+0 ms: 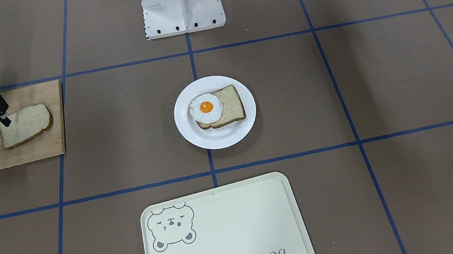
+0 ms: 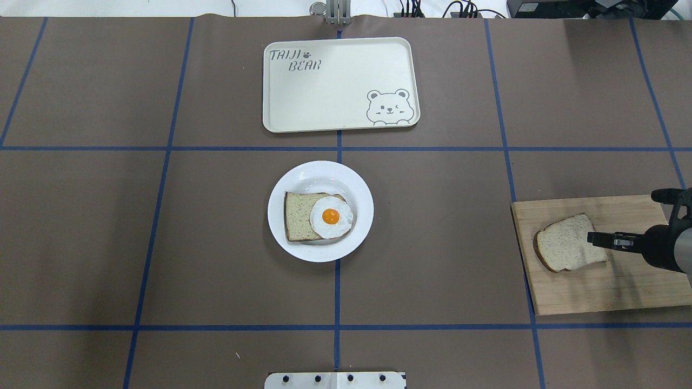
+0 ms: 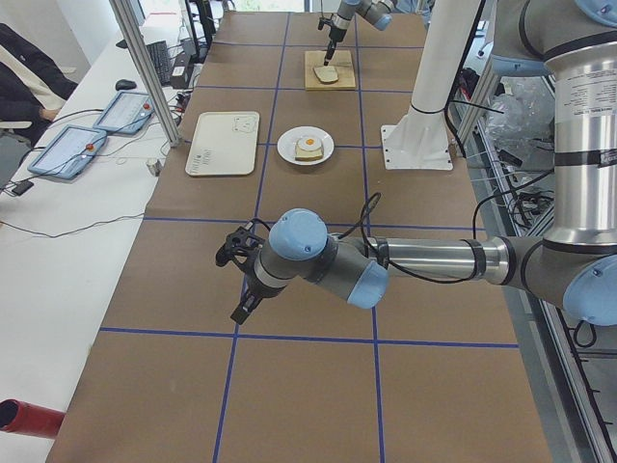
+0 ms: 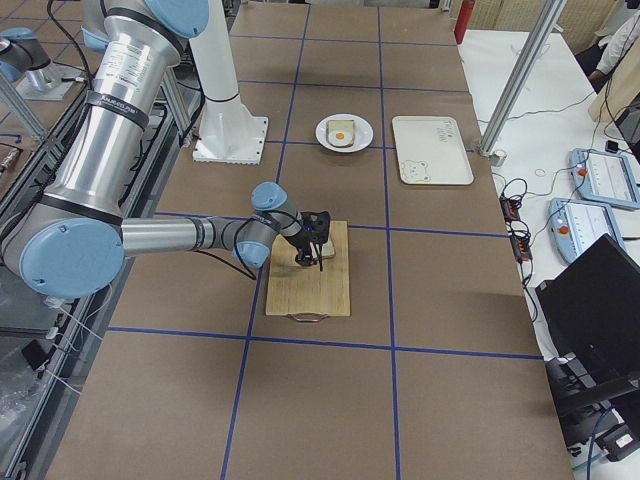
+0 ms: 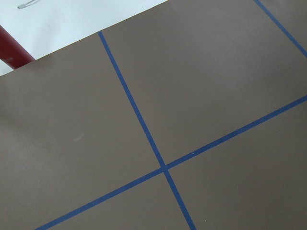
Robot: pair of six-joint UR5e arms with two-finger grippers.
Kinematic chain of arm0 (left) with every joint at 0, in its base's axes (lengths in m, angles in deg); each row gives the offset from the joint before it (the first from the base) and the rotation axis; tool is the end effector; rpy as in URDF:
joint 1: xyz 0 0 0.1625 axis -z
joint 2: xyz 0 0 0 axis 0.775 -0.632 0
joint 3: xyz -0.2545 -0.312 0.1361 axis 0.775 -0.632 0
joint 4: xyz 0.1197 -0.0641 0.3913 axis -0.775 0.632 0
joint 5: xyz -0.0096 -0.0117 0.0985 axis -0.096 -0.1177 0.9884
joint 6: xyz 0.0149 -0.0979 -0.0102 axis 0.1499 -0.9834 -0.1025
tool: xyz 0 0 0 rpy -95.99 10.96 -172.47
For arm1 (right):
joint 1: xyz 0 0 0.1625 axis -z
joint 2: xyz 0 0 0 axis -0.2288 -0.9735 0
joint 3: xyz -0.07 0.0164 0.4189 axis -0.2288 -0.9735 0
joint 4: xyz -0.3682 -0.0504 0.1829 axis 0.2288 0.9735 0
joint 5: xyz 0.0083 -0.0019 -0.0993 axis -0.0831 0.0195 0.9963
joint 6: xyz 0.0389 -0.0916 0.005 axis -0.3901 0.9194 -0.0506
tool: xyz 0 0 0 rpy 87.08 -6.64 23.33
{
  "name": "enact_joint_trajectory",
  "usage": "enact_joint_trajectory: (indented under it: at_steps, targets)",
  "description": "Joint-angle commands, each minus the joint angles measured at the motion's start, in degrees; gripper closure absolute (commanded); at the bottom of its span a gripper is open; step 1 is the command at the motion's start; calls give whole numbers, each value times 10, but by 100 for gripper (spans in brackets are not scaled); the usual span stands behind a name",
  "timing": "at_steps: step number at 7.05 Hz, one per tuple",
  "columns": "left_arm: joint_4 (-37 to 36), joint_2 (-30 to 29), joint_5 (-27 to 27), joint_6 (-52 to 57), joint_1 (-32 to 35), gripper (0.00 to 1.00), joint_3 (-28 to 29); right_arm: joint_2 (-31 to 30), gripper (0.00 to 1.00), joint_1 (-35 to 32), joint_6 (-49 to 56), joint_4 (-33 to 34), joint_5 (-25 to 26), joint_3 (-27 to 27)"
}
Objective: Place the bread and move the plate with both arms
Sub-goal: 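Lower the right gripper to the bread slice edge and close on it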
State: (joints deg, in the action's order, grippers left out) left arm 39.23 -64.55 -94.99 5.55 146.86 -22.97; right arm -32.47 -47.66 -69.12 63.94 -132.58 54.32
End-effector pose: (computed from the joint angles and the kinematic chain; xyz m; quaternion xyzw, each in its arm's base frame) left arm -0.1082 -0.4526 0.5881 0.2743 0.3554 0.1287 0.8843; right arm -0.2318 -0.3074 0.5756 0.1529 -0.4197 0.1024 0.8888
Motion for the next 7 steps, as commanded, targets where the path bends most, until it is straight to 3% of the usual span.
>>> enact_joint_trajectory:
  at_steps: [1,5,6,7]
  targets:
    - [-1,0,0,0,0,2,0,-1,40,17,0,2,15,-1]
    - [0,0,1,0,0,2,0,0,45,39,0,18,37,-2]
    - [-1,0,1,0,0,2,0,0,53,42,0,19,38,-2]
    - [-1,0,0,0,0,2,0,0,77,41,0,19,38,-2]
